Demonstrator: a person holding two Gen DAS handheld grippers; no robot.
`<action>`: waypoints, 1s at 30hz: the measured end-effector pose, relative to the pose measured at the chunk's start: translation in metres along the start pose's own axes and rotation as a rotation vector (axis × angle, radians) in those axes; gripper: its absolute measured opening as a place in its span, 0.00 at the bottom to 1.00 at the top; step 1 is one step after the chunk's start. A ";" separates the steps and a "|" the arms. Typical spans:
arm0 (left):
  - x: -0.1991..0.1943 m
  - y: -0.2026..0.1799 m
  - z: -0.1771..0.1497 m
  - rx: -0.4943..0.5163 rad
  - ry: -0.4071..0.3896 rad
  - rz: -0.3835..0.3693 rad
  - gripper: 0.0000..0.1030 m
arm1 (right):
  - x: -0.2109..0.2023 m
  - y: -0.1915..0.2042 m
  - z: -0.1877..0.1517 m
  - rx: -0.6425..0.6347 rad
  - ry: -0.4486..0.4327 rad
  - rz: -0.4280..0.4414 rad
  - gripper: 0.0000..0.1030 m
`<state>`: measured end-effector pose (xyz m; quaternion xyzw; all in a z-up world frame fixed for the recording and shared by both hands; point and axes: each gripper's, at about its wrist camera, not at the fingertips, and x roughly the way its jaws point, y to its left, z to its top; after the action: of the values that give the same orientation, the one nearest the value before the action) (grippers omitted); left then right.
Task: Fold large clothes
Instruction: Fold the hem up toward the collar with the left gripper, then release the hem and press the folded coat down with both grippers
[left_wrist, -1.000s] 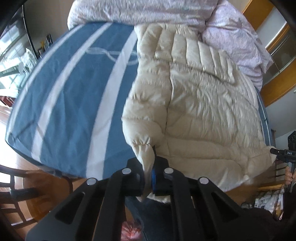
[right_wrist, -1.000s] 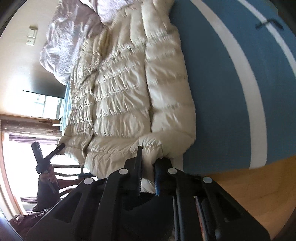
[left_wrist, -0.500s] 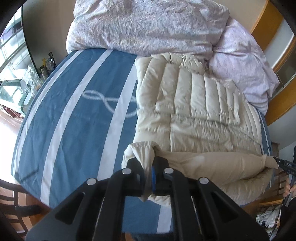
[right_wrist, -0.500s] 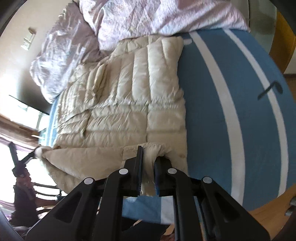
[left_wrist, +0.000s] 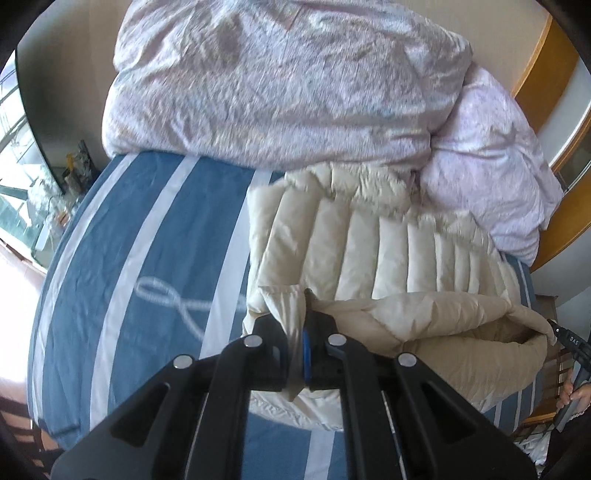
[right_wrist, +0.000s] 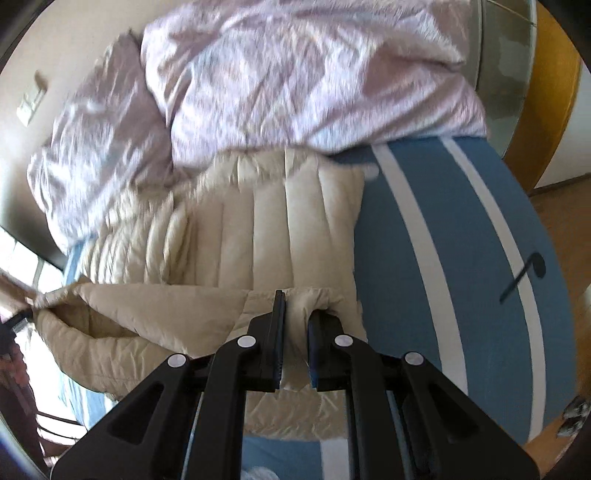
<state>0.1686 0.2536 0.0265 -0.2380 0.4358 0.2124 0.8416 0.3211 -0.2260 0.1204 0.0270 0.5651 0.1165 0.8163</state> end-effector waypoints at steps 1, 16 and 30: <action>0.001 0.000 0.005 -0.002 -0.005 -0.005 0.06 | 0.001 0.001 0.006 0.013 -0.014 -0.001 0.11; 0.096 -0.005 0.098 -0.061 0.034 -0.018 0.06 | 0.079 0.004 0.092 0.159 -0.041 -0.058 0.11; 0.151 -0.004 0.126 -0.191 0.047 -0.011 0.44 | 0.128 -0.016 0.138 0.259 -0.025 0.079 0.63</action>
<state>0.3307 0.3466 -0.0348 -0.3244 0.4320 0.2424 0.8058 0.4945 -0.2015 0.0504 0.1558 0.5637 0.0743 0.8078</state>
